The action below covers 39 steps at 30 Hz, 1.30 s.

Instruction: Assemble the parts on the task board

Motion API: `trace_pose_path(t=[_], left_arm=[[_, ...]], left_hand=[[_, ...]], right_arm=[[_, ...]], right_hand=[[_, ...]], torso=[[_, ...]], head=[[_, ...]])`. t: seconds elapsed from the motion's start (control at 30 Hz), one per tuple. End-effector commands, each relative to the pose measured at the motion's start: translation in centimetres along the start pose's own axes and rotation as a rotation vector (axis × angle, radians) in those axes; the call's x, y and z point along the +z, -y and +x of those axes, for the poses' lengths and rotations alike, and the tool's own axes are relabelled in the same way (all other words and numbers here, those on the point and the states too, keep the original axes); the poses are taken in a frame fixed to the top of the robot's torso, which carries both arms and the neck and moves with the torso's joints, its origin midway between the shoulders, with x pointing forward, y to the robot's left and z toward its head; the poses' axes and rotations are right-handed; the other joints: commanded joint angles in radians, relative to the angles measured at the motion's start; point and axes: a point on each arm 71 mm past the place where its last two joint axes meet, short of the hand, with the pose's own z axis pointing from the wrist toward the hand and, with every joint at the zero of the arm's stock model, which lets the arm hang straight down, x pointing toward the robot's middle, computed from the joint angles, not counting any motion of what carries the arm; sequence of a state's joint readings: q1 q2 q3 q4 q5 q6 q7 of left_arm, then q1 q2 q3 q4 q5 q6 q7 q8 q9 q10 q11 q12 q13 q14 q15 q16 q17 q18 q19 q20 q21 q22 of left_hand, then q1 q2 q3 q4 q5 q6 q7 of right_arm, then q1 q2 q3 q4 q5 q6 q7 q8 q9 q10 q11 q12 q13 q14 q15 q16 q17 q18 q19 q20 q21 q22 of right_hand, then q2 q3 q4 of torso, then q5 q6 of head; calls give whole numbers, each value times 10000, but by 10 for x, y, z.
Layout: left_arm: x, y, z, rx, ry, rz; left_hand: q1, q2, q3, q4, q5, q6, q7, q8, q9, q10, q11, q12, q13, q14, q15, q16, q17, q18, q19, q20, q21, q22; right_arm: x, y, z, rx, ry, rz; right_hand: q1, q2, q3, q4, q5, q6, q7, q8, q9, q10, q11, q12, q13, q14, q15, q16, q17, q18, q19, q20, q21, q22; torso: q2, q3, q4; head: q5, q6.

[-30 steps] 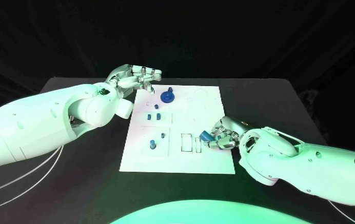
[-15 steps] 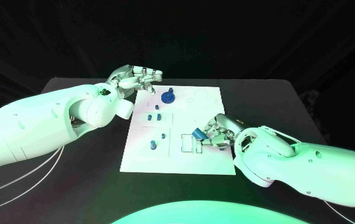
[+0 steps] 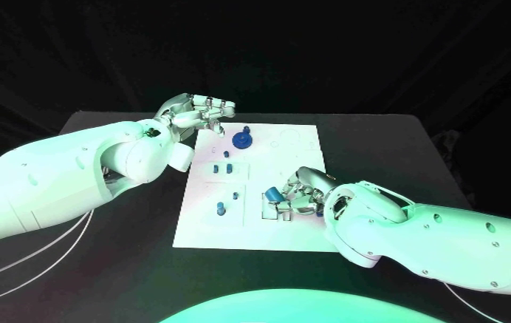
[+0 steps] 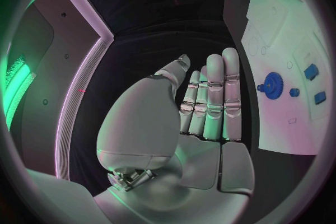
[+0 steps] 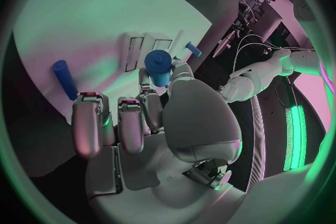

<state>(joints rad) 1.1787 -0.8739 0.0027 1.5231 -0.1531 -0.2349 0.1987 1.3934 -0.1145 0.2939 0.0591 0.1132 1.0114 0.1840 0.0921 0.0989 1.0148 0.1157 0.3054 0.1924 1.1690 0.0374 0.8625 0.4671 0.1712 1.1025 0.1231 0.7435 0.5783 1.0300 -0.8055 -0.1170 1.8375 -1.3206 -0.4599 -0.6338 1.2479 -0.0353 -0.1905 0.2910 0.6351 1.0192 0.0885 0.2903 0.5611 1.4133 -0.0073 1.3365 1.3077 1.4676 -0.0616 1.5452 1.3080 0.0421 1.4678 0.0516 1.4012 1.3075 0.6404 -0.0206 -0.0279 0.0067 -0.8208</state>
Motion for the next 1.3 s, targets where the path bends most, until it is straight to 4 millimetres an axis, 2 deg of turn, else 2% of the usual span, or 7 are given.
trace_pose_path(t=[0.03, 0.53, 0.6, 0.77, 0.93, 1.07, 1.3], left_arm=[[0, 1, 3, -74, -196, 63], [0, 1, 4, -88, -264, 42], [0, 1, 4, -88, -264, 40], [0, 1, 4, -90, -278, 25], [0, 1, 4, -91, -318, 7], [0, 1, 4, -88, -321, -1], [0, 0, 4, -70, -356, -30]], left_hand=[[-11, 56, -52, -20, 0, -87, 8, 41, -13, -49, 3, 55, -5, -77, -18, 12, -11, 125, 48, -13, 41, 14], [-11, 56, -52, -20, 0, -87, 8, 41, -13, -49, 3, 55, -5, -77, -18, 12, -11, 125, 48, -13, 41, 14], [-11, 56, -52, -20, 0, -87, 8, 41, -13, -49, 3, 55, -5, -77, -18, 12, -11, 125, 48, -13, 41, 14], [-11, 56, -52, -20, 0, -87, 8, 41, -13, -49, 3, 55, -5, -77, -18, 12, -11, 125, 48, -13, 41, 14], [-11, 56, -52, -20, 0, -87, 8, 41, -13, -49, 3, 55, -5, -77, -18, 12, -11, 125, 48, -13, 41, 14], [-11, 56, -52, -20, 0, -87, 8, 41, -13, -49, 3, 55, -5, -77, -18, 12, -11, 125, 48, -13, 41, 14], [-22, 65, -85, -2, 0, -103, 9, 64, -15, -73, 4, 100, -1, -87, -15, 22, -23, 126, 42, -9, 41, 18]], right_arm=[[1, -2, 4, -146, -404, -53], [3, -3, 7, -308, -654, 24], [4, -3, 7, -309, -652, 28], [4, -2, 6, -287, -584, 48], [5, -2, 5, -259, -376, 63], [5, -2, 4, -215, -237, 45], [5, -4, 3, -159, -132, -72]], right_hand=[[-139, 32, -96, -5, -128, 348, -260, 39, 39, 72, -18, 53, 413, 945, -84, 56, 2232, -103, 477, -91, 58, 2215], [-499, 127, -237, -1, -347, 438, -312, 127, 148, 99, -61, 42, 440, 941, -120, 44, 2211, -101, 475, -126, 45, 2212], [-658, 155, -319, -10, -801, 441, -324, 154, 196, 110, -70, 40, 455, 941, -128, 43, 2210, -101, 474, -137, 41, 2212], [-1064, 191, -543, -7, -2478, 413, -326, 216, 322, 114, -70, 9, 472, 937, -134, 32, 2192, -93, 459, -151, -5, 2200], [-1282, 89, -612, 10, -2874, 317, -293, 205, 375, 18, -42, -146, 367, 911, -113, -28, 2081, -58, 393, -136, -197, 2151], [-1679, -179, -476, 33, -3575, 137, -230, 142, 424, -161, 15, -429, 167, 898, -70, -63, 2024, -19, 318, -99, -418, 2096], [-1904, -384, -242, 39, -3754, -36, -154, 42, 423, -341, 81, -691, -21, 880, -14, -106, 1954, 17, 247, -53, -626, 2045]], torso=[[10, 7, -8], [8, 4, -1], [7, 1, -1], [8, 0, -3], [0, -2, -4], [5, 0, -5], [3, 4, -14]], head=[[13, -21], [42, -61], [35, -62], [52, -77], [56, -75], [69, -79], [79, -77]])
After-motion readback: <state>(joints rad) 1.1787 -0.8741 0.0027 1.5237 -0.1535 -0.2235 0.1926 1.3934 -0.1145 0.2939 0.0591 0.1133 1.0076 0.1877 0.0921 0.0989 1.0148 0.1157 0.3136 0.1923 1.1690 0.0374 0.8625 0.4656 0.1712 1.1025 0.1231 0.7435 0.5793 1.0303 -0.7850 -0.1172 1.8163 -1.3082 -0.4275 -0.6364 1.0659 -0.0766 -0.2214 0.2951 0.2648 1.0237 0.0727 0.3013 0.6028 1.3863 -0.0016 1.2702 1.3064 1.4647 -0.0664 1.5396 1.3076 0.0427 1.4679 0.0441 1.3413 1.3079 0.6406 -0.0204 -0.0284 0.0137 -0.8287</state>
